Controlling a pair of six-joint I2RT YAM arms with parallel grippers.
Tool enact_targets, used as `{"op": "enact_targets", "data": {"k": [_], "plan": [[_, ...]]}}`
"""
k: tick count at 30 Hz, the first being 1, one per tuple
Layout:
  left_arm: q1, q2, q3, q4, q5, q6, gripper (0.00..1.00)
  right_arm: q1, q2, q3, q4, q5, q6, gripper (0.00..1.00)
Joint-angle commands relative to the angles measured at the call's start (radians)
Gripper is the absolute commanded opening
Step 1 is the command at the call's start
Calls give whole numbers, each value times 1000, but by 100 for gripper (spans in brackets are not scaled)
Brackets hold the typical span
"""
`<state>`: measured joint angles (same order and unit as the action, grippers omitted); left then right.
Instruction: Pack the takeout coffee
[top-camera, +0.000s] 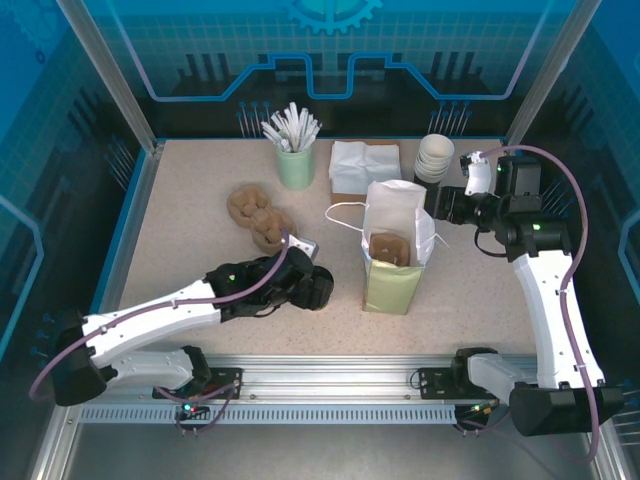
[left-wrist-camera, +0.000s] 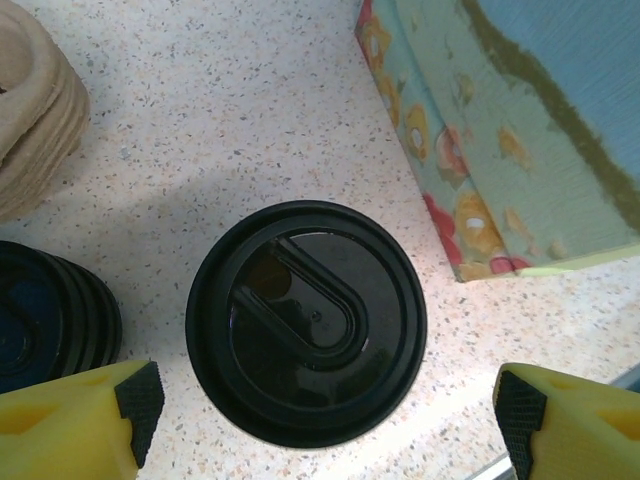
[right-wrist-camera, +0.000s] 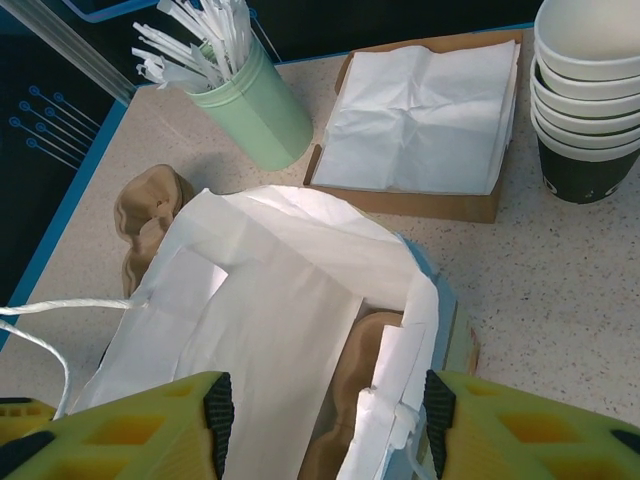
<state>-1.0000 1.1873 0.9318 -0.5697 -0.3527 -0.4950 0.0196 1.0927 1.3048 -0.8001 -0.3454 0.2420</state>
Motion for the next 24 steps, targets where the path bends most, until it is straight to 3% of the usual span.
{"op": "enact_targets", "data": {"k": [1, 24], "plan": [[-12, 54, 17, -9, -79, -14, 88, -17, -1, -6, -1, -26, -4, 56], [-29, 157, 82, -20, -79, -39, 84, -54, 36, -6, 16, -110, 46, 58]]}}
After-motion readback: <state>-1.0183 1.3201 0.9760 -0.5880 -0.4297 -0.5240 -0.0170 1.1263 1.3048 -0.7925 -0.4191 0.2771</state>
